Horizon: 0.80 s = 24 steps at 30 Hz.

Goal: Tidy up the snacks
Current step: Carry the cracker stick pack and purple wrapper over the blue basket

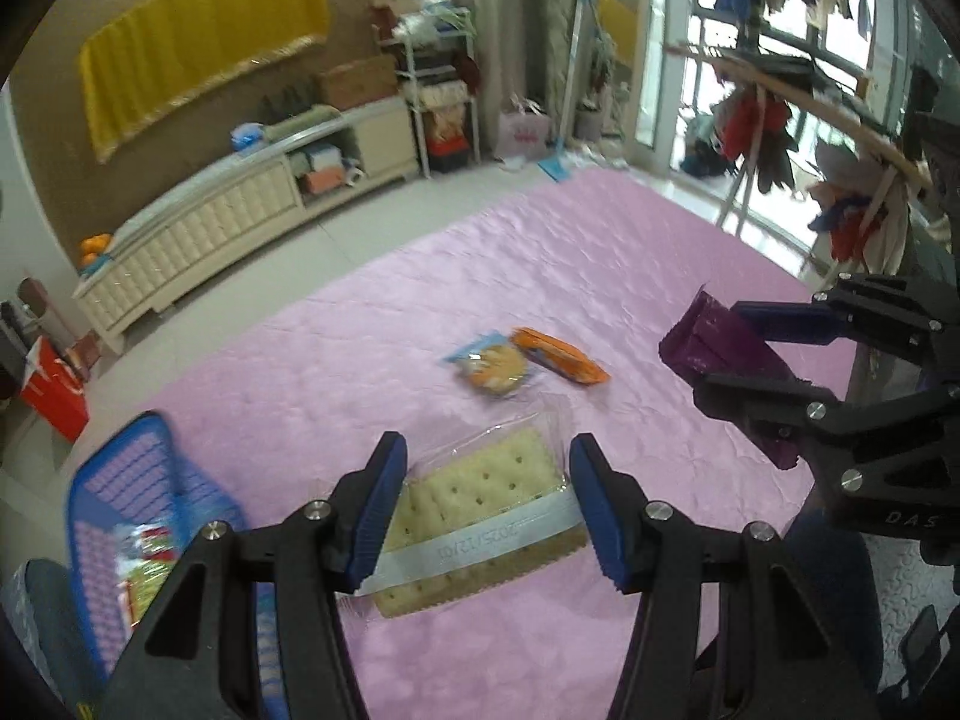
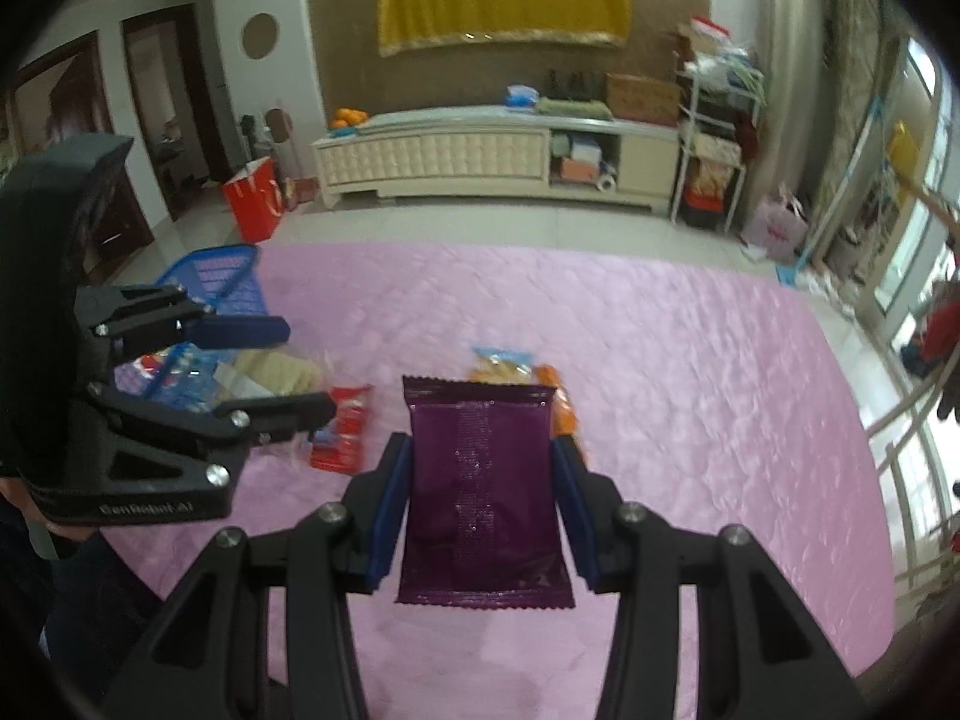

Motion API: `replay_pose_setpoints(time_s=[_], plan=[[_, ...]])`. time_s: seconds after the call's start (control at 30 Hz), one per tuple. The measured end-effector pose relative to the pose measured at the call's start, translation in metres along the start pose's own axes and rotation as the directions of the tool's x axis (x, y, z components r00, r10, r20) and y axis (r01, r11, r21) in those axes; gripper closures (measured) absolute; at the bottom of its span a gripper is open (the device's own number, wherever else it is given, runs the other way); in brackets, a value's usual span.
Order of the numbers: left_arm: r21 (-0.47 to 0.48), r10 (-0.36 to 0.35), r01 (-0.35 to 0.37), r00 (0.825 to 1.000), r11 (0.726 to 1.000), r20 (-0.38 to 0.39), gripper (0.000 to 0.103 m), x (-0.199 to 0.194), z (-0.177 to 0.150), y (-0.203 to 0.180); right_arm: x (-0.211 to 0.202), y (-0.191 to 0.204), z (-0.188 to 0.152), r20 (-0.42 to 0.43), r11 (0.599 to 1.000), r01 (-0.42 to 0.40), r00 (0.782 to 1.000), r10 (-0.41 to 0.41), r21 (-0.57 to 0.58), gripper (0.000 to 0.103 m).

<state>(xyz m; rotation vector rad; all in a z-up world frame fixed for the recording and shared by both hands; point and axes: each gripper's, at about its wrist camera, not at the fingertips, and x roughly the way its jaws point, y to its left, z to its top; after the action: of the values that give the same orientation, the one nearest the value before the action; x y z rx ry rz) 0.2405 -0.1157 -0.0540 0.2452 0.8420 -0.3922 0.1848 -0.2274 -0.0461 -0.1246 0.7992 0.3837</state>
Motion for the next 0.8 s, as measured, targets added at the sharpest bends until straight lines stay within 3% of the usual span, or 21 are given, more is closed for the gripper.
replay_pose_setpoints(time_s=[0.47,0.8], plan=[[-0.142,0.161,-0.151,0.985,0.978,0.060,0.049,-0.102,-0.072,0.113,0.004,0.129,0.040,0.046,0.983,-0.115,0.991,0.123,-0.146,0.052],[-0.211,0.209,-0.198,0.977,0.957,0.033,0.049,-0.120,-0.120,0.175,0.032,0.209,0.047,0.008,0.957,-0.186,0.981,0.192,-0.225,0.052]])
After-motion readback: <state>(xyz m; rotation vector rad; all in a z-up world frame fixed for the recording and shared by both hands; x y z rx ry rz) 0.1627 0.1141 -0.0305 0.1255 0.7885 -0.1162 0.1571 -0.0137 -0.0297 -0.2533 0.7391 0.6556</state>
